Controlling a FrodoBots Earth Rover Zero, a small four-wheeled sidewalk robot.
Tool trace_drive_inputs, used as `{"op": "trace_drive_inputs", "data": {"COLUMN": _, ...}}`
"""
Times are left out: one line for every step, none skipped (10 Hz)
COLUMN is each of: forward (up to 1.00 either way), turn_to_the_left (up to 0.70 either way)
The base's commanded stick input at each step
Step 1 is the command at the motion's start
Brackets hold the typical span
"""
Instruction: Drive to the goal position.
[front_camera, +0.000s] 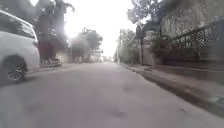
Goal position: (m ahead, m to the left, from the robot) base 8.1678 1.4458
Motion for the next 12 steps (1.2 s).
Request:
{"op": "trace_drive_inputs", "data": {"forward": 1.00, "turn_to_the_left": -0.16}}
{"op": "trace_drive_inputs", "data": {"forward": 1.00, "turn_to_the_left": -0.08}}
{"op": "trace_drive_inputs", "data": {"forward": 1.00, "turn_to_the_left": -0.01}}
{"op": "trace_drive_inputs", "data": {"forward": 1.00, "turn_to_the_left": 0.00}}
{"op": "trace_drive_inputs", "data": {"forward": 1.00, "turn_to_the_left": 0.00}}
{"op": "trace_drive_inputs", "data": {"forward": 1.00, "turn_to_the_left": 0.00}}
{"op": "trace_drive_inputs", "data": {"forward": 1.00, "turn_to_the_left": 0.00}}
{"op": "trace_drive_inputs", "data": {"forward": 1.00, "turn_to_the_left": 0.00}}
{"op": "trace_drive_inputs", "data": {"forward": 1.00, "turn_to_the_left": 0.00}}
{"op": "trace_drive_inputs", "data": {"forward": 1.00, "turn_to_the_left": 0.00}}
{"op": "trace_drive_inputs", "data": {"forward": 1.00, "turn_to_the_left": 0.00}}
{"op": "trace_drive_inputs", "data": {"forward": 1.00, "turn_to_the_left": 0.00}}
